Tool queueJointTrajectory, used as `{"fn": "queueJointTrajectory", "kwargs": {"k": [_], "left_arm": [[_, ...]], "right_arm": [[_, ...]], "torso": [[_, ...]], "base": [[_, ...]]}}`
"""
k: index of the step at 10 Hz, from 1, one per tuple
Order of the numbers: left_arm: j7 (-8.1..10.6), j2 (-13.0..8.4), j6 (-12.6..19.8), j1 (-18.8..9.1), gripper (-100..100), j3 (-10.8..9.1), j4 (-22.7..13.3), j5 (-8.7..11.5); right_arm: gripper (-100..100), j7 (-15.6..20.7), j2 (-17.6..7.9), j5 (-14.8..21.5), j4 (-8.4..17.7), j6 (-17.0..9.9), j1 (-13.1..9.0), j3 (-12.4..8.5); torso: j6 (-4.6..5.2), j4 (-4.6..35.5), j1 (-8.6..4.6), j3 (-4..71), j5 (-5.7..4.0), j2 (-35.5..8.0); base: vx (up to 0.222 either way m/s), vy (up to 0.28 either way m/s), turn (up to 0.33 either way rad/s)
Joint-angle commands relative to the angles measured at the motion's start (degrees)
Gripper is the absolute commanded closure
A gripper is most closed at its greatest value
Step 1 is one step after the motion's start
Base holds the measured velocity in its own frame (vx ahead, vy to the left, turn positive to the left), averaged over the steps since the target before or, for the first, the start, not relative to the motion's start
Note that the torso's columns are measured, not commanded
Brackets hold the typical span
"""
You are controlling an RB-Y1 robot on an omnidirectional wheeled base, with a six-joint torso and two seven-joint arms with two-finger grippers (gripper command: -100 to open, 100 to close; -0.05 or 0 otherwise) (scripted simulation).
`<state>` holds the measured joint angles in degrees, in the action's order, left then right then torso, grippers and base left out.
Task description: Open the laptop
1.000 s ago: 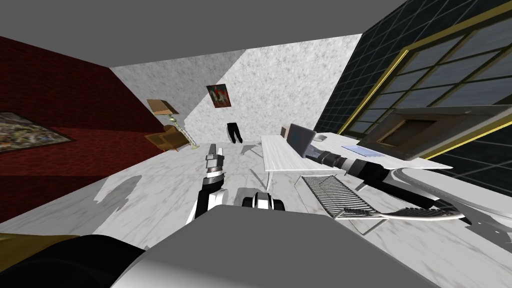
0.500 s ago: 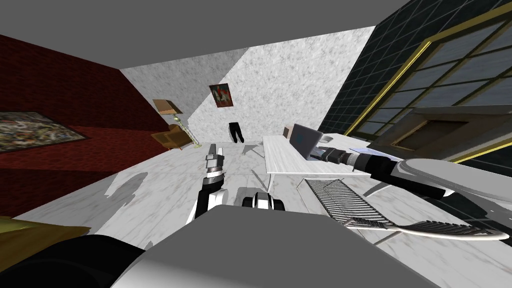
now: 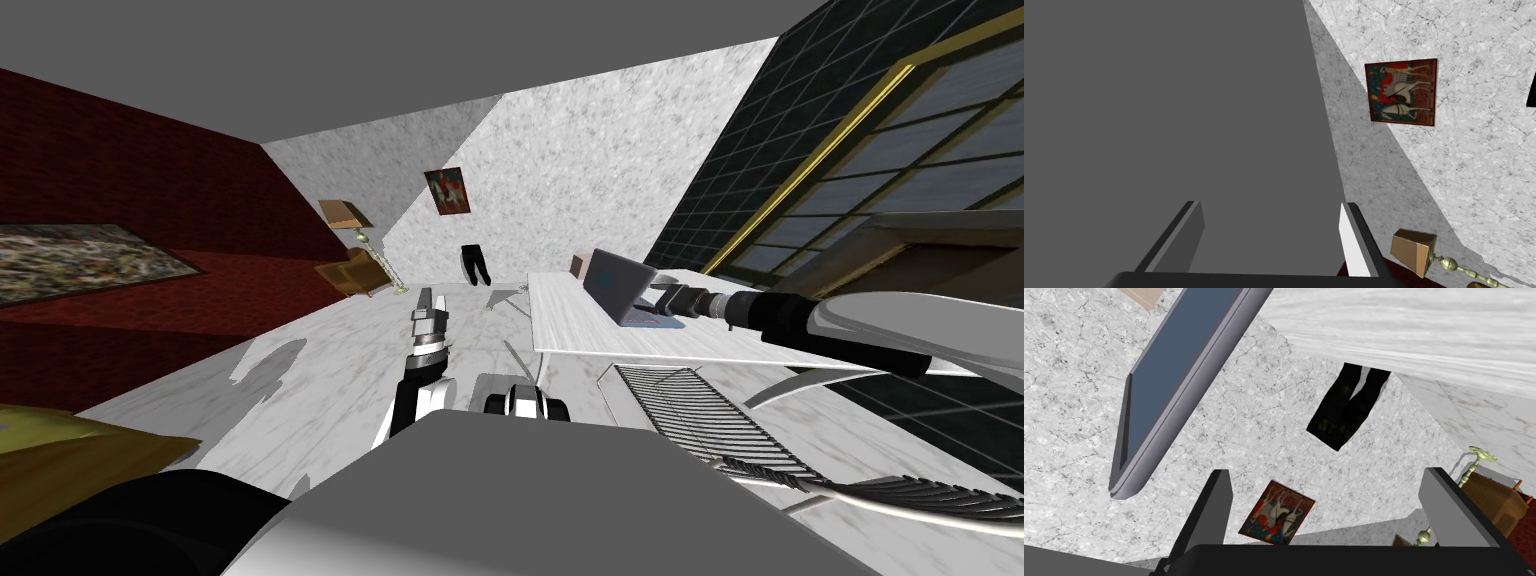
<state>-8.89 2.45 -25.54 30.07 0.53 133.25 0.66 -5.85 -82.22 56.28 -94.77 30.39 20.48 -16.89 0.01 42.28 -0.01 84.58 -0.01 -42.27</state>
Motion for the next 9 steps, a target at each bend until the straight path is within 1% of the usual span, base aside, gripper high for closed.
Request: {"fn": "queueJointTrajectory", "kwargs": {"k": [1, 6, 7, 8, 9], "left_arm": [[0.00, 0.00, 0.00, 0.00, 0, 0.00, 0.00, 0.00], [0.00, 0.00, 0.00, 0.00, 0, 0.00, 0.00, 0.00], [0.00, 0.00, 0.00, 0.00, 0, 0.00, 0.00, 0.00], [0.00, 0.00, 0.00, 0.00, 0, 0.00, 0.00, 0.00], [0.00, 0.00, 0.00, 0.00, 0, 0.00, 0.00, 0.00]], "right_arm": [[-100, 1.56, -4.03, 3.68, 2.94, 0.14, -1.24, 0.01], [-100, 3.29, -10.11, 9.07, 6.65, 0.24, -2.38, -0.69], [-100, 3.43, -10.73, 9.62, 7.01, 0.27, -2.48, -0.79], [-100, 3.63, -10.39, 8.81, 7.31, 0.61, -3.41, 0.10], [-100, 3.65, -10.52, 8.88, 7.40, 0.57, -3.54, 0.22]], "torso": [[-0.01, 0.02, 0.02, -0.03, 0.01, -0.06], [-0.05, 0.01, 0.05, 0.03, 0.04, 0.03], [-0.04, 0.02, 0.02, 0.04, 0.05, 0.04], [-0.04, 0.00, 0.02, 0.03, 0.02, 0.03], [-0.01, 0.01, -0.01, -0.02, -0.01, -0.03]], "base": [[0.038, -0.029, 0.052], [0.035, -0.016, 0.047], [0.031, -0.006, 0.036], [0.012, -0.001, 0.005], [0.000, 0.000, 0.000]]}}
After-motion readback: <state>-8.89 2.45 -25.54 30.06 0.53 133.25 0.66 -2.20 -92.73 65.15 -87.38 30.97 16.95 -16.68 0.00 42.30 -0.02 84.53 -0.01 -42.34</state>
